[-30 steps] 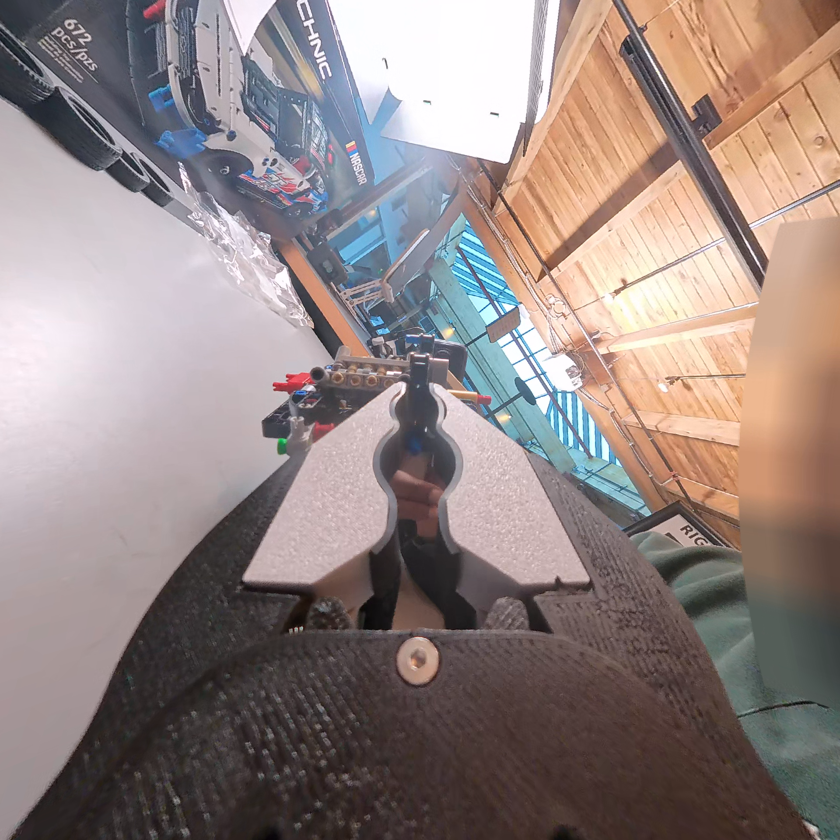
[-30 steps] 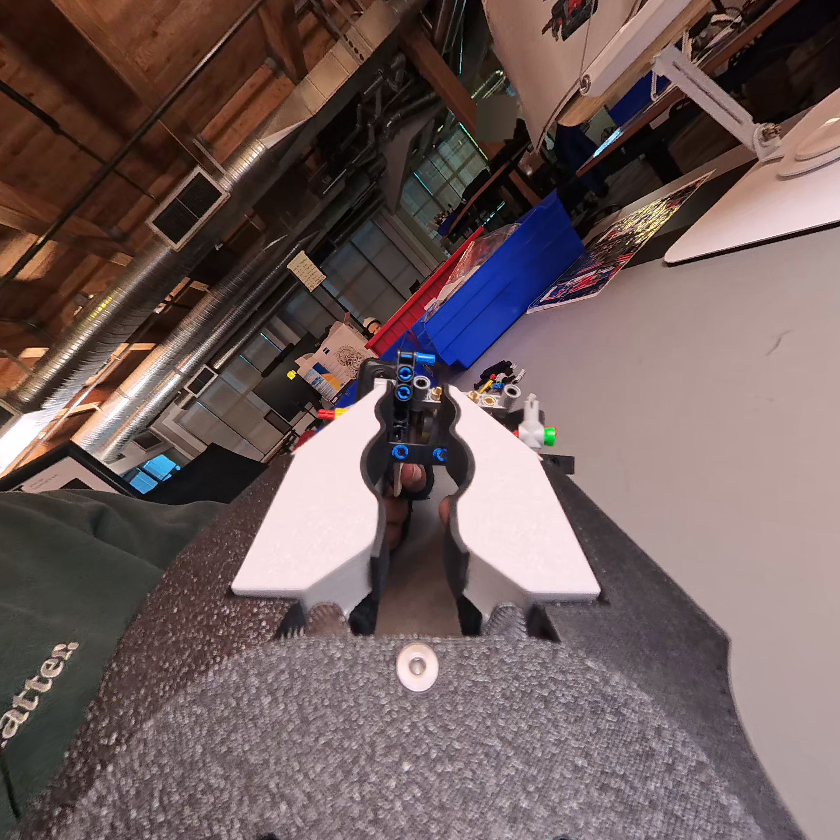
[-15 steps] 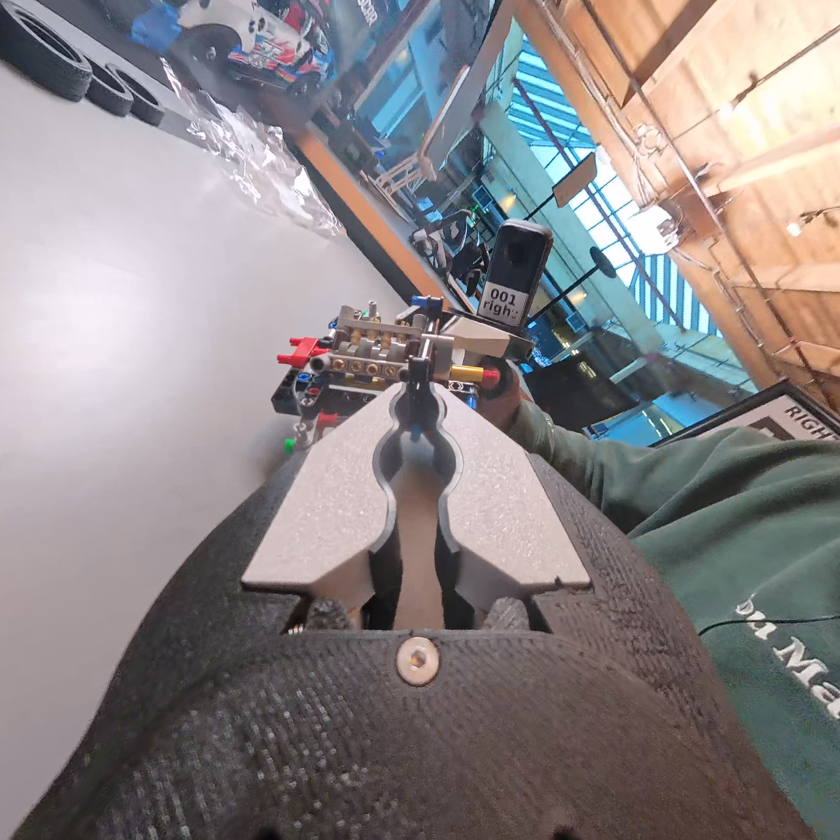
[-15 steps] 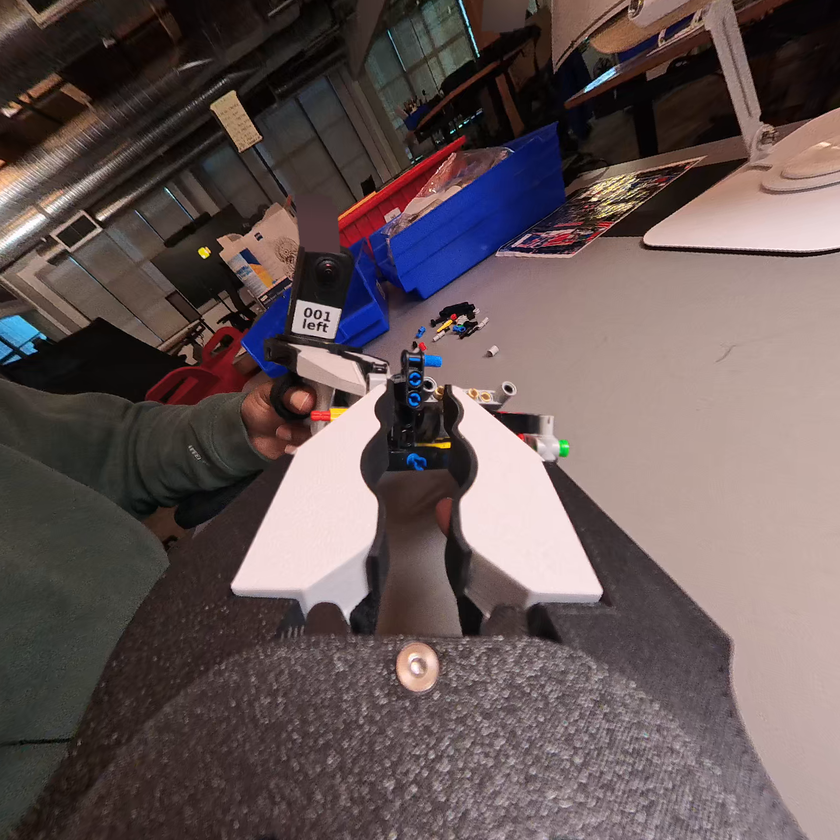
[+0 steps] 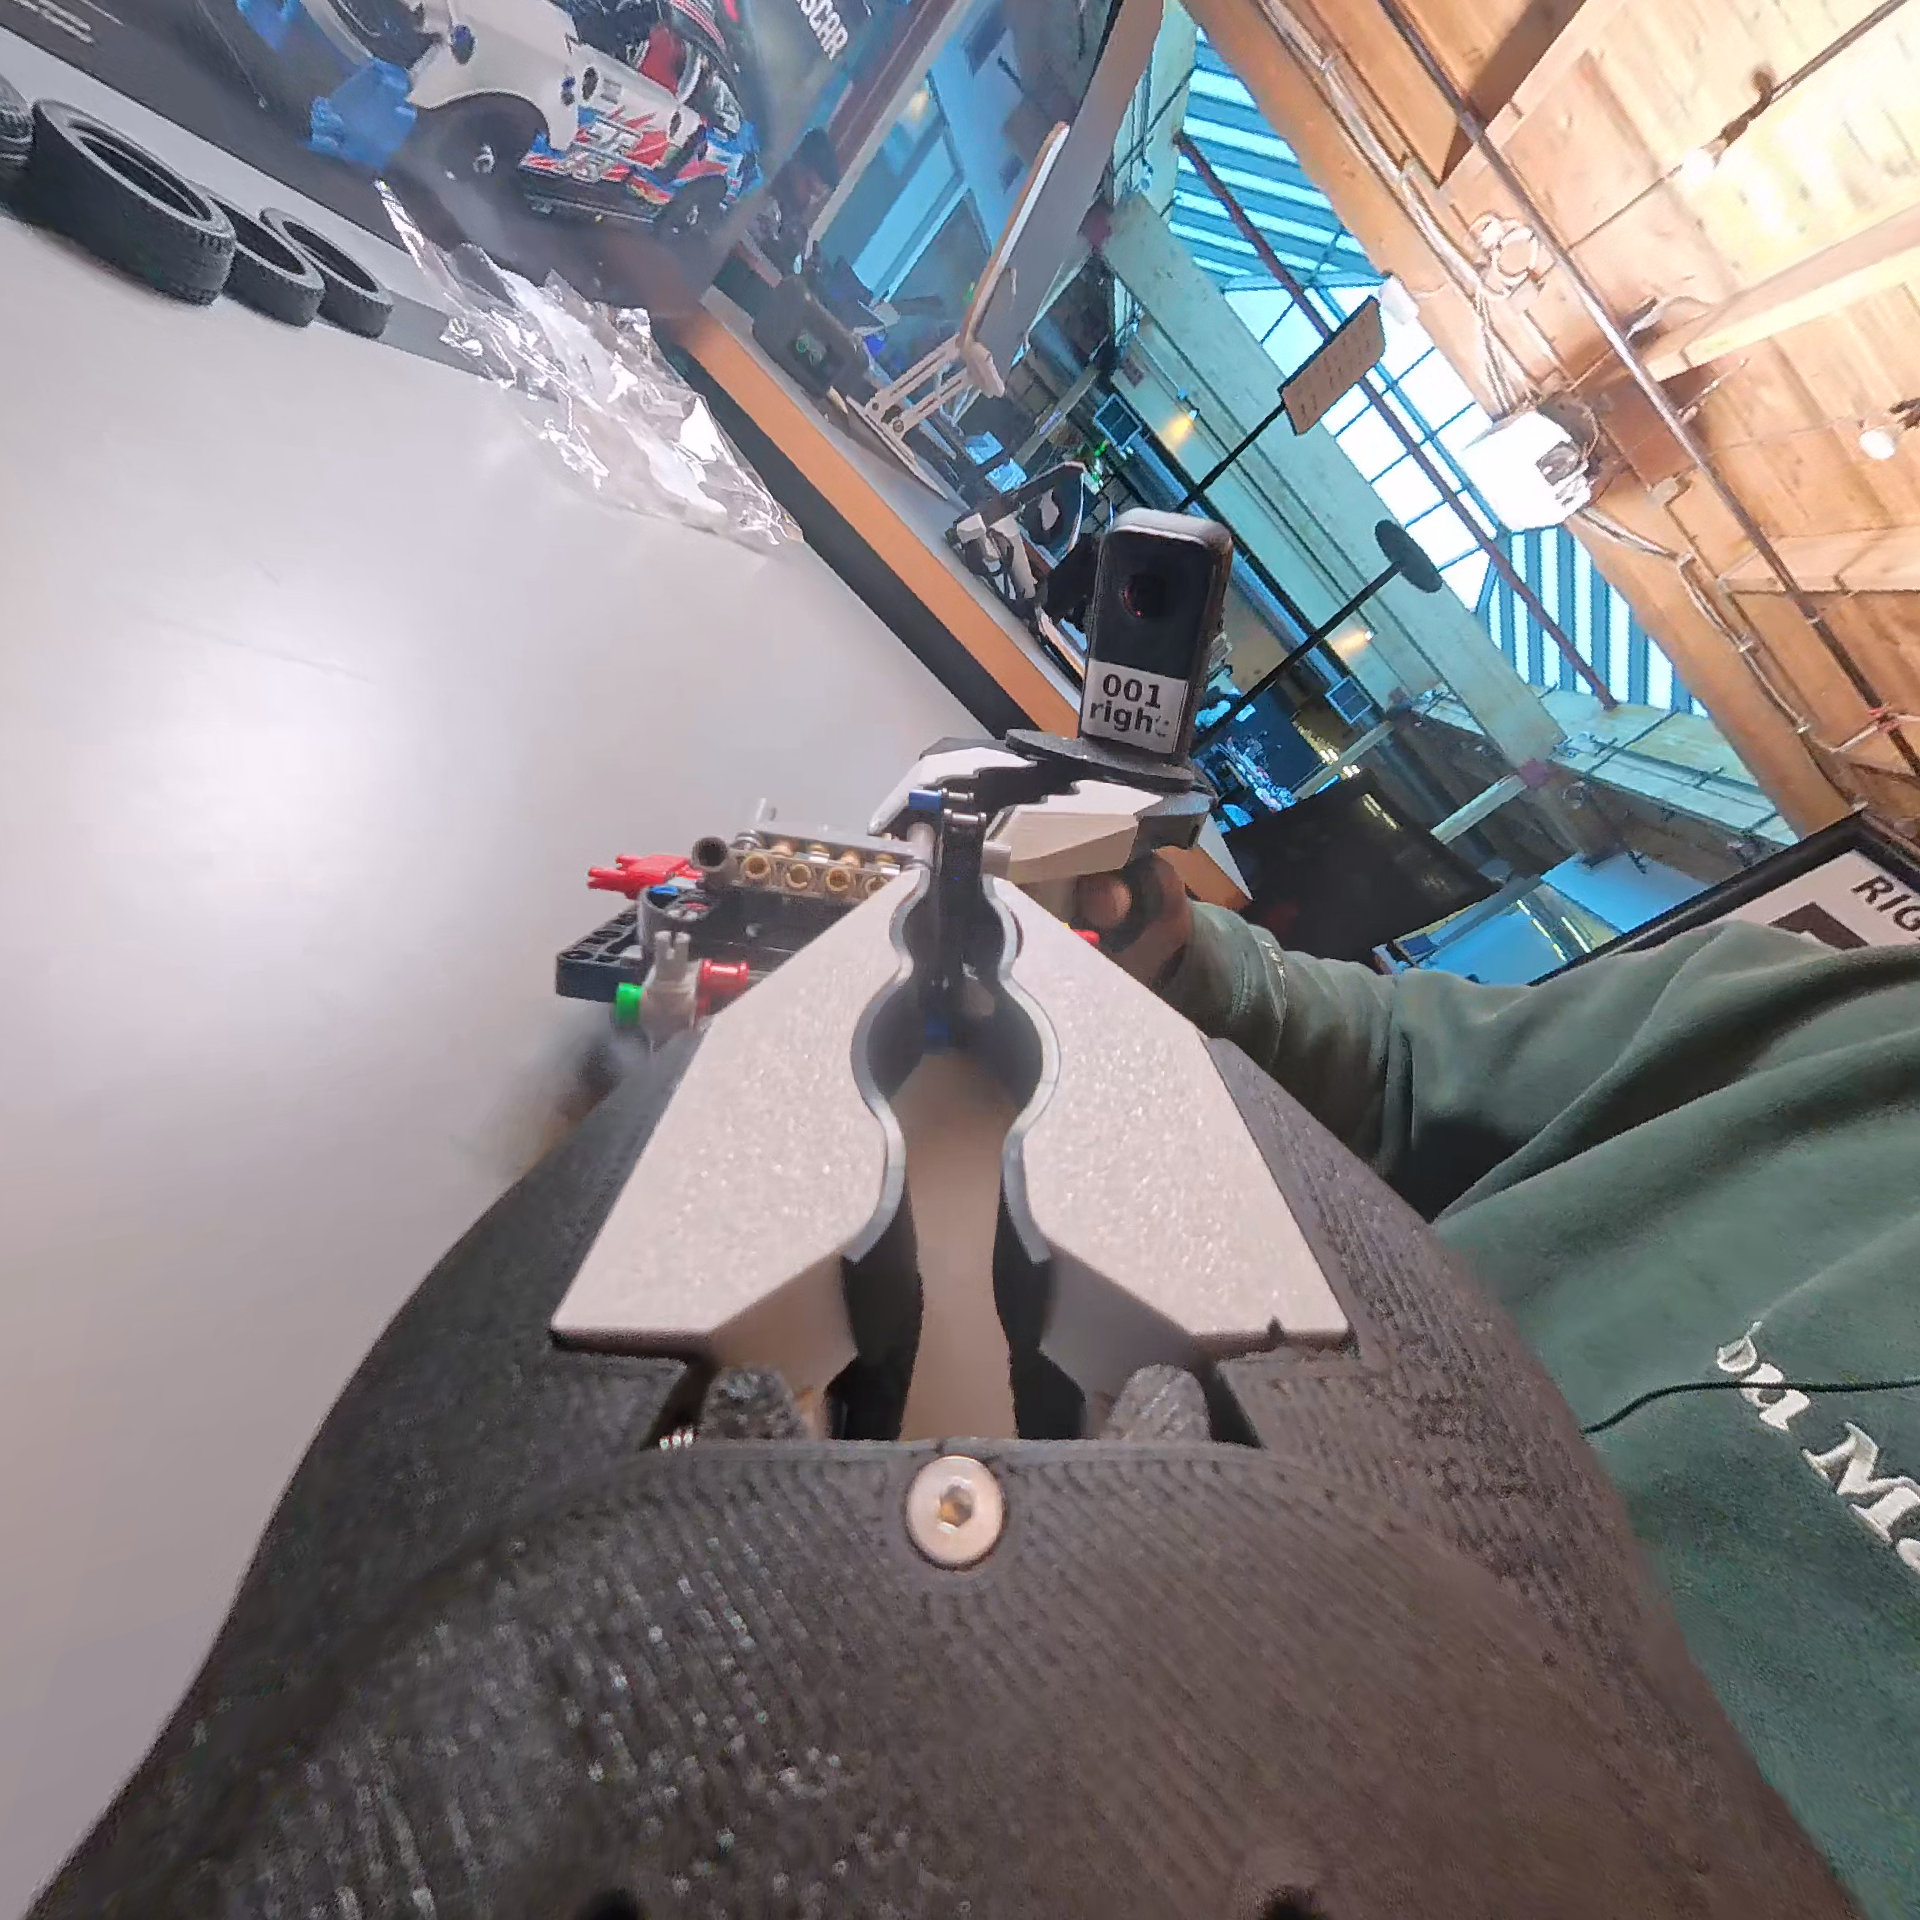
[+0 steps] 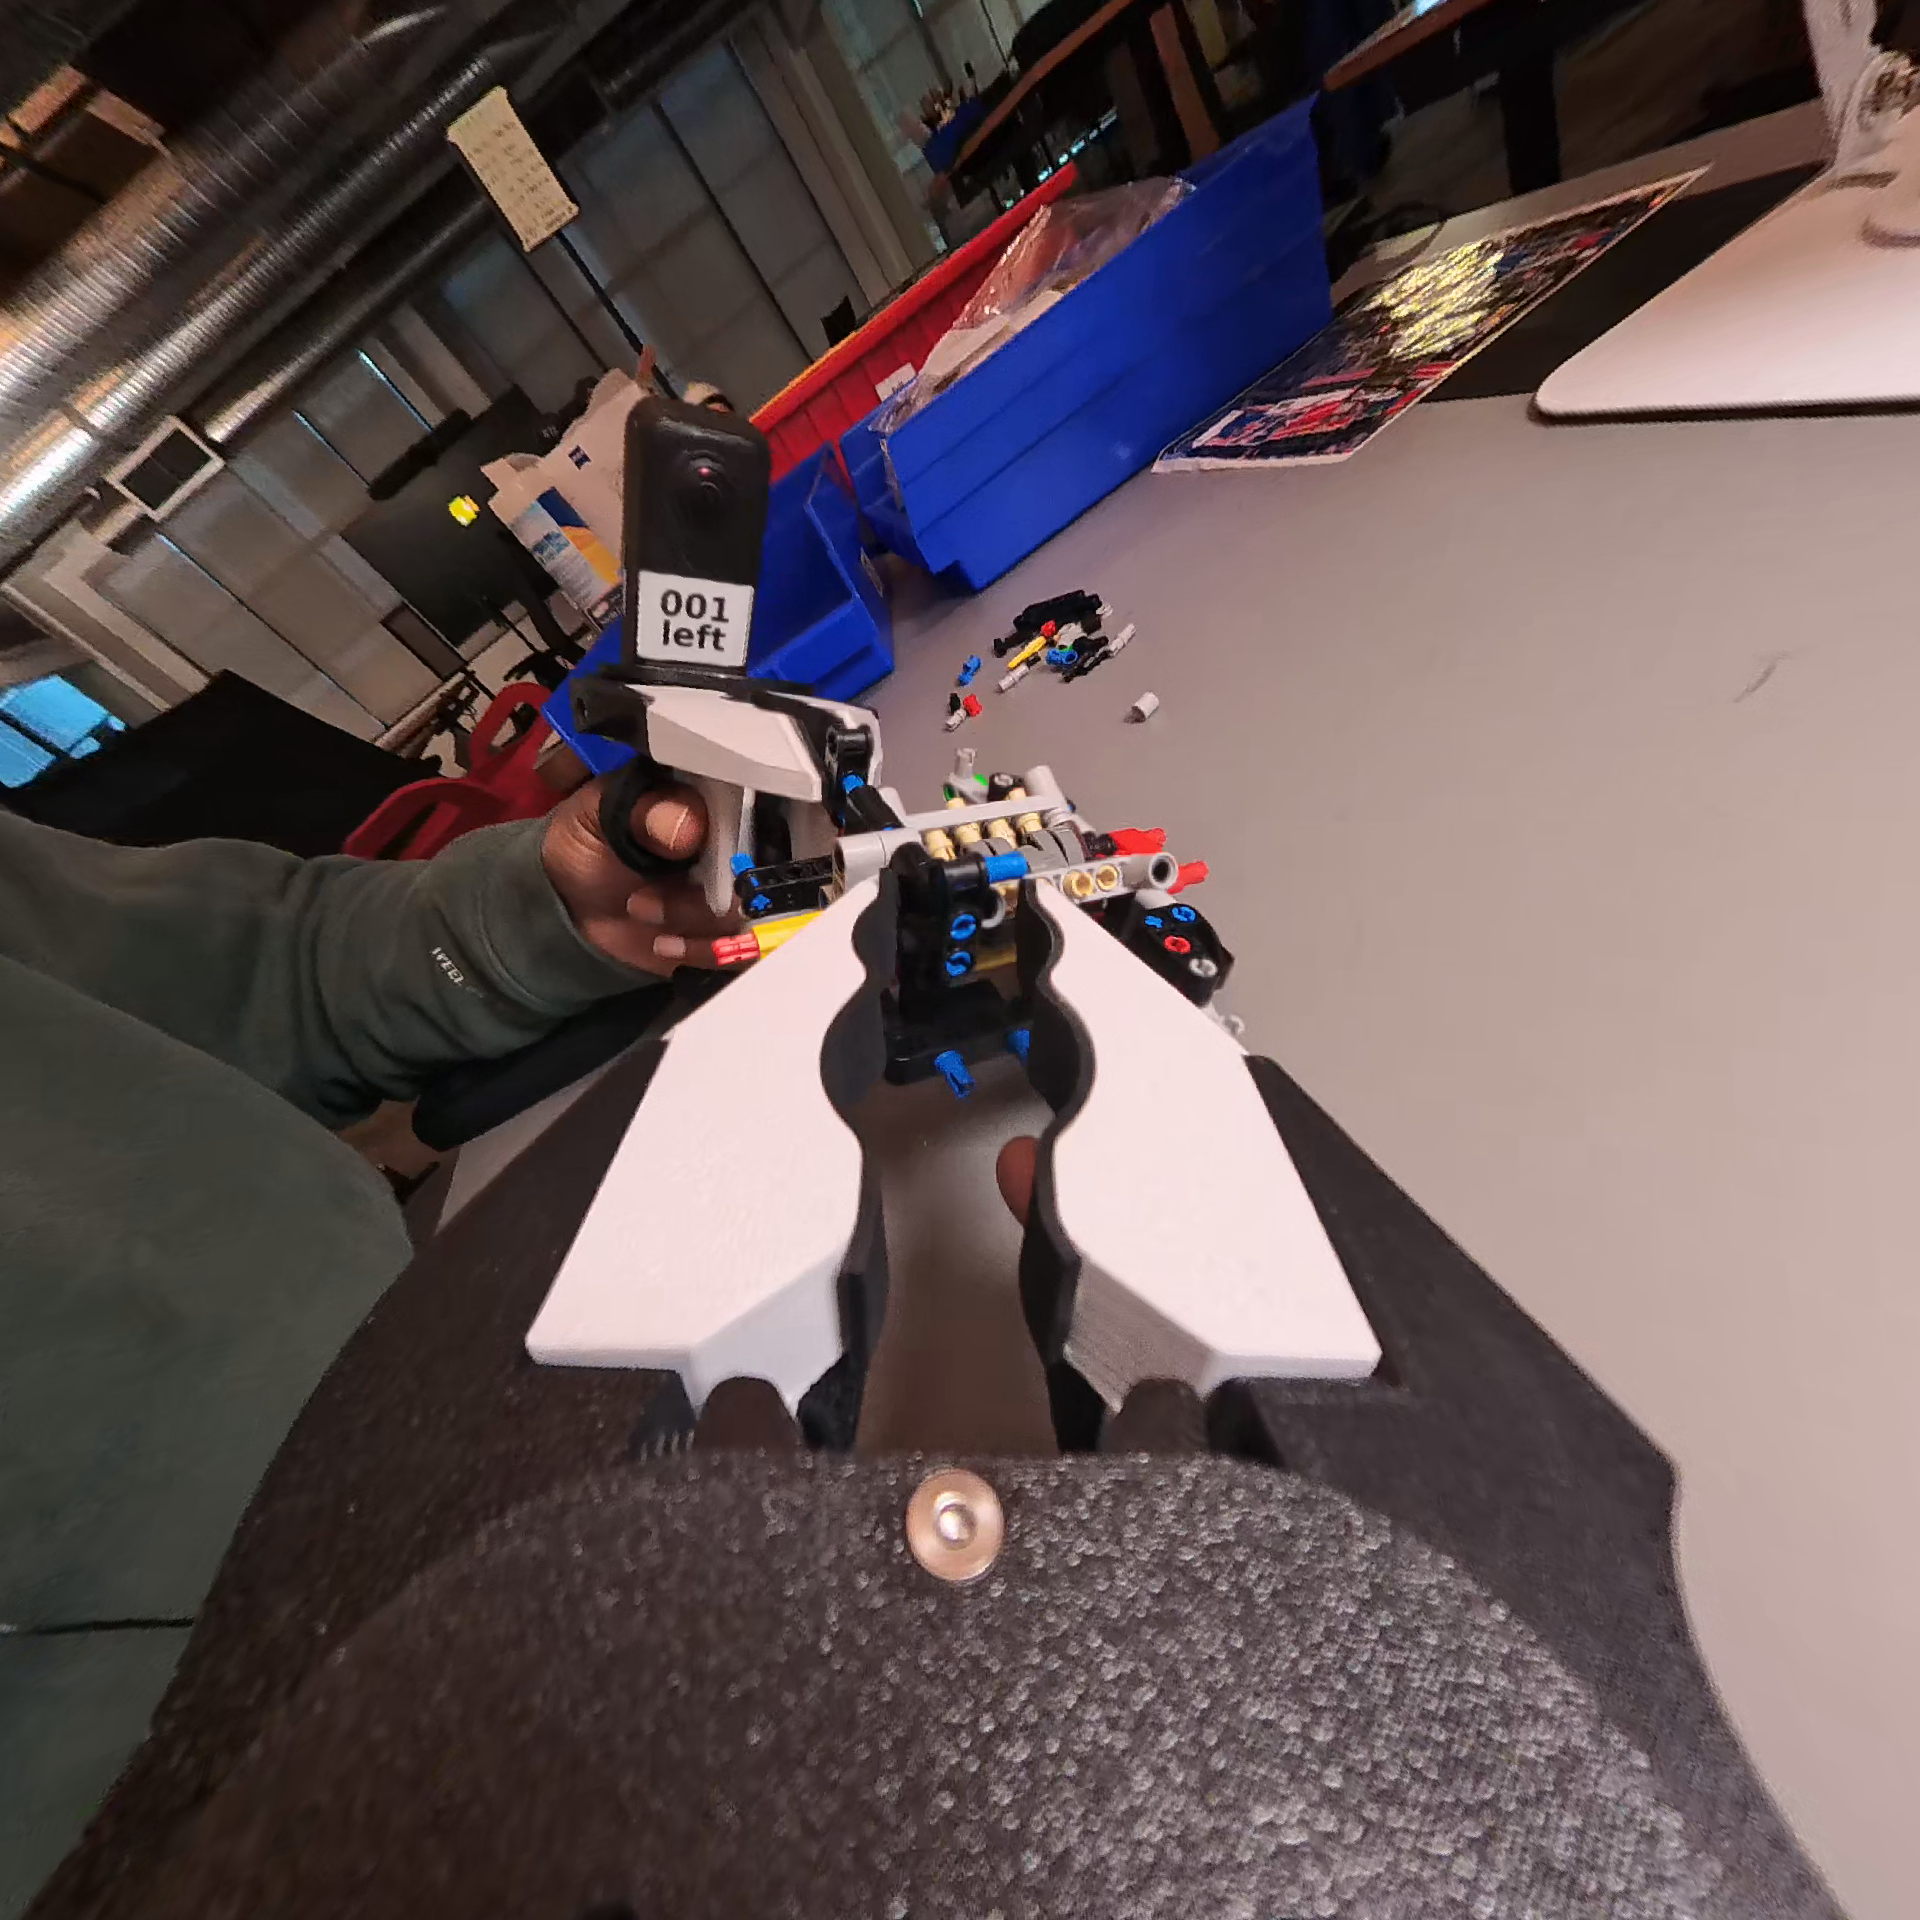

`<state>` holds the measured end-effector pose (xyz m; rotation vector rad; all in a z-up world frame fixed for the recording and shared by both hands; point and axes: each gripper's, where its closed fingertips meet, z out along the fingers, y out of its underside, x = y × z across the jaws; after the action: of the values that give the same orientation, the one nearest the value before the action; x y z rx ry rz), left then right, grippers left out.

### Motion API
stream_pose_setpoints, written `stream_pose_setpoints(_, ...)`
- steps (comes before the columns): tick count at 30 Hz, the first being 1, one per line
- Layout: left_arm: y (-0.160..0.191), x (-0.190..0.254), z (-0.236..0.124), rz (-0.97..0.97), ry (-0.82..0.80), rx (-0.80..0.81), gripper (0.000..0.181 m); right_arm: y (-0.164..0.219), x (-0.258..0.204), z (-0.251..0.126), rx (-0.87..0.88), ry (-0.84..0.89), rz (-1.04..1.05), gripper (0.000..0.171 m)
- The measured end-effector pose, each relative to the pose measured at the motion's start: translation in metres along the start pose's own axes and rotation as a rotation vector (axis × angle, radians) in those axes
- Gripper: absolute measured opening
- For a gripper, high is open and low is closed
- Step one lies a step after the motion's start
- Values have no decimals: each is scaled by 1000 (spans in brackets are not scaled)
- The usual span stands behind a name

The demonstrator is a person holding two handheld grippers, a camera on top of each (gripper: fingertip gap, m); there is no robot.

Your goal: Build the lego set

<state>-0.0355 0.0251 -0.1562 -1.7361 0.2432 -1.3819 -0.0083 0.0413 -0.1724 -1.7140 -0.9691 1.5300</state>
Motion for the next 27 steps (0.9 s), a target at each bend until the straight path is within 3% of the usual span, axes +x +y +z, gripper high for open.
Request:
stream_pose_setpoints(8,8,-2,-1,43,-13,-42,5,4,0,0,-18,4,-6,21)
stream_pose_setpoints(22,3,-7,2,68,-51,30,5,9,4,2,-46,44,-12,21)
stream_pose_setpoints(27,13,-16,5,131,-122,-88,6,1,12,-3,-25,57,-29,21)
